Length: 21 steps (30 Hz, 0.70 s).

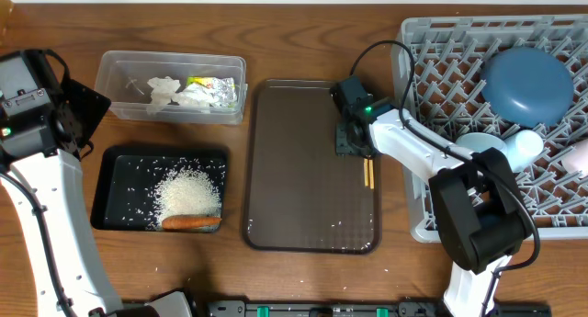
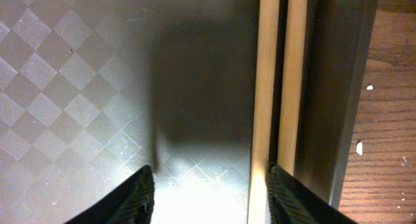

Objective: Sort waste into correct bins and load items into the dishwasher rack
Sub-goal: 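Reach the right gripper to a wooden chopstick on the tray and grasp it, then carry the chopstick into the rack and release it upright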

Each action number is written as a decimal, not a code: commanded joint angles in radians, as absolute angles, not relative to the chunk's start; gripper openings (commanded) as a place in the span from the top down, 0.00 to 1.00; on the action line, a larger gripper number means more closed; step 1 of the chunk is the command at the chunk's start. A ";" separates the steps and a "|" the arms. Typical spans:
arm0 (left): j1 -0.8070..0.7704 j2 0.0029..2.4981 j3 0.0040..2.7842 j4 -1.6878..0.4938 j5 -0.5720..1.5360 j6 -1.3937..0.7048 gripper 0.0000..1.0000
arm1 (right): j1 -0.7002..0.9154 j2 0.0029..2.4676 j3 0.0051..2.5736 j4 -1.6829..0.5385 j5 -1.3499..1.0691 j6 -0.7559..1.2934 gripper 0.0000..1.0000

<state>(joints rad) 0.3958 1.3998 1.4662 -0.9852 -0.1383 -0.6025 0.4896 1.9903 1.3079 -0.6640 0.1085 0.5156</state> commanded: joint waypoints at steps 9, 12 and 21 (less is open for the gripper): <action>0.400 1.405 1.476 -0.987 -0.150 -0.604 0.00 | 0.528 2.097 1.324 -0.666 0.115 0.546 0.50; 0.400 1.405 1.476 -0.987 -0.150 -0.604 0.00 | 0.529 2.078 1.326 -0.669 0.103 0.546 0.66; 0.400 1.405 1.476 -0.987 -0.150 -0.604 0.00 | 0.491 1.906 1.401 -0.769 0.093 0.539 0.99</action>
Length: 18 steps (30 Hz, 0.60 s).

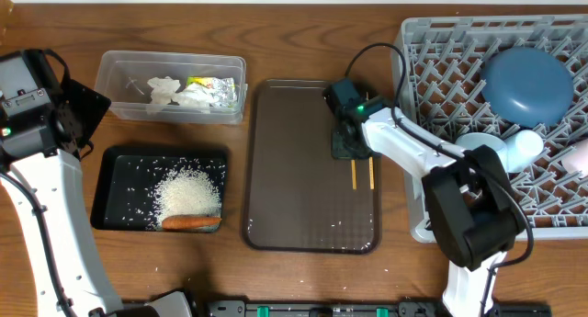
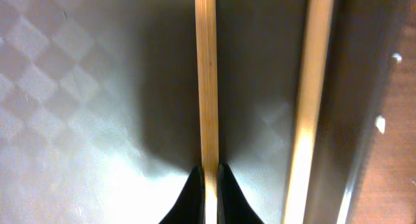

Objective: Sort waste into correct bins and load items into the dishwasher rack
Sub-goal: 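Carry the chopstick into the rack and release it upright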

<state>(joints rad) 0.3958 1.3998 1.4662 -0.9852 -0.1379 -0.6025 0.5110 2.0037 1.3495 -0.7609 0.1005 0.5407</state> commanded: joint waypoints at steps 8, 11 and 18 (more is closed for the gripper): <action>0.400 1.405 1.476 -0.987 -0.150 -0.604 0.00 | 0.359 1.664 1.429 -0.767 0.179 0.390 0.99; 0.400 1.405 1.476 -0.987 -0.150 -0.604 0.00 | 0.270 1.615 1.429 -0.728 0.149 0.250 0.99; 0.400 1.405 1.476 -0.987 -0.150 -0.604 0.00 | 0.086 1.646 1.424 -0.694 -0.011 0.096 0.99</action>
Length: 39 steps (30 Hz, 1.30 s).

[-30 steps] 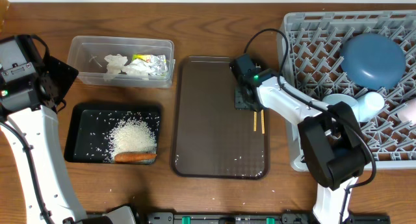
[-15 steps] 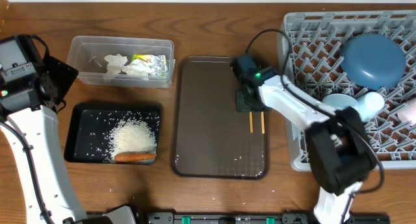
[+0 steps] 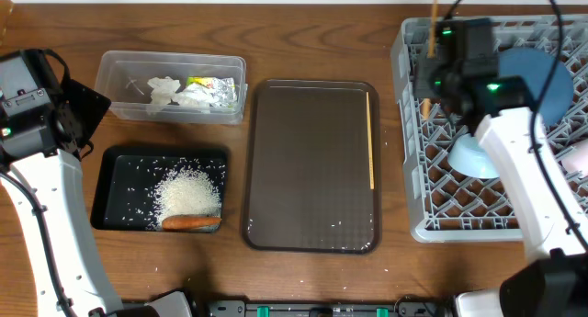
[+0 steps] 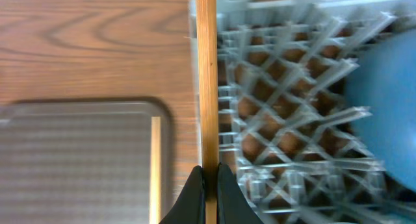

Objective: Sort waste into correct bins and load items into the dishwasher rack
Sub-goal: 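Carry the chopstick into the rack and release it upright, then move the right gripper back to the remaining chopstick on the tray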

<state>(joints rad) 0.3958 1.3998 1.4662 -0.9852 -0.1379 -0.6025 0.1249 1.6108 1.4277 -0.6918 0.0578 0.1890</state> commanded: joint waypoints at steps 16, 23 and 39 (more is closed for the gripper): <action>0.400 1.405 1.476 -0.987 -0.150 -0.604 0.00 | 0.054 1.806 1.425 -0.699 -0.065 0.150 0.29; 0.400 1.405 1.476 -0.987 -0.150 -0.604 0.00 | 0.074 1.656 1.425 -0.771 -0.247 0.231 0.30; 0.400 1.405 1.476 -0.987 -0.150 -0.604 0.00 | 0.467 1.694 1.379 -0.854 0.086 0.510 0.34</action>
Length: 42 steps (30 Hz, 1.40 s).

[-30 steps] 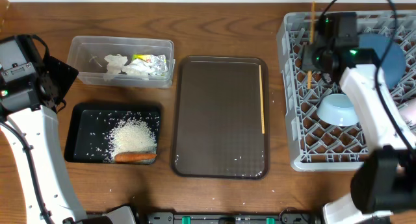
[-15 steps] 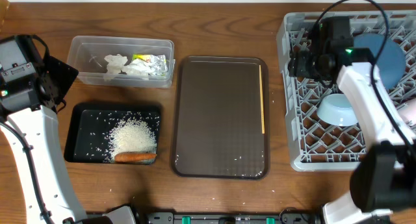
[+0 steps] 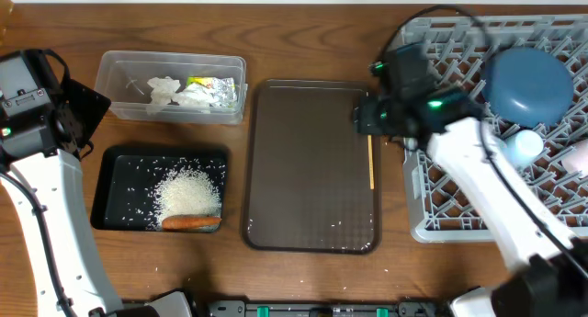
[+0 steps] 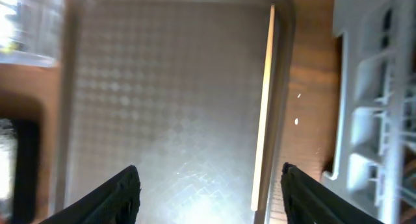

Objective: Sort waste into correct bins and load items into the dishwasher rack
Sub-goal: 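Move the right gripper back to the remaining chopstick on the tray, then close the right gripper on the chopstick and lift it upright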

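My right gripper (image 4: 211, 199) hangs open and empty above the right part of the brown tray (image 4: 162, 87). In the overhead view the right gripper (image 3: 366, 117) sits over the tray's (image 3: 303, 170) far right corner. One wooden chopstick (image 4: 263, 120) lies along the tray's right rim, between my fingers and nearer the right one; from overhead the chopstick (image 3: 370, 161) is just below the gripper. The grey dishwasher rack (image 3: 413, 198) stands to the right, holding a blue bowl (image 3: 526, 73). I cannot pick out a chopstick in the rack.
A clear bin (image 3: 172, 85) with tissue and a wrapper stands at the far left. A black tray (image 3: 119, 202) with rice and a carrot lies in front of it. My left arm (image 3: 37, 106) stays raised at the table's left edge.
My right gripper was shut on a chopstick over the rack's far left corner. Now it is open, empty and back above the tray's right side. The left arm has not moved.
First my right gripper stood open around two chopsticks at the tray's right rim. Then it was shut on one of them, still on the tray. Then it held that chopstick over the rack. Now it is open over the tray, where one chopstick lies.
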Each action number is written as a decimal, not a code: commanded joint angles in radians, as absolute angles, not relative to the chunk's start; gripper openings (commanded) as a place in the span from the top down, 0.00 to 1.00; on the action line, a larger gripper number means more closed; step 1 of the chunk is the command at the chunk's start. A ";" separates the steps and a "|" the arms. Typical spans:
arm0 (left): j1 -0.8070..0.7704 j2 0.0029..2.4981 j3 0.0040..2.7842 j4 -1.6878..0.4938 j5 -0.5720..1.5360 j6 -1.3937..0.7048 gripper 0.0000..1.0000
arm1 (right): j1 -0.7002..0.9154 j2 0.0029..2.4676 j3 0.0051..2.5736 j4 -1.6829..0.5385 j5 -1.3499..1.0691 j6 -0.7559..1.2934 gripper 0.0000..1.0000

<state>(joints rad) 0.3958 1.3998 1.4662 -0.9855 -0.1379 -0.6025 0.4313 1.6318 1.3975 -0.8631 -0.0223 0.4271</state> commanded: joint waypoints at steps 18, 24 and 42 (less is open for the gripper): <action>0.400 1.405 1.476 -0.987 -0.150 -0.604 0.00 | 0.453 2.025 1.379 -0.729 0.150 0.540 0.33; 0.400 1.405 1.476 -0.987 -0.150 -0.604 0.00 | 0.453 2.050 1.379 -0.720 0.141 0.524 0.34; 0.400 1.405 1.476 -0.987 -0.150 -0.604 0.00 | 0.452 2.096 1.380 -0.711 -0.017 0.500 0.97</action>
<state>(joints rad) 0.3958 1.3998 1.4662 -0.9848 -0.1379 -0.6025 0.4519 2.0605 1.3922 -0.7097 0.0601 0.4946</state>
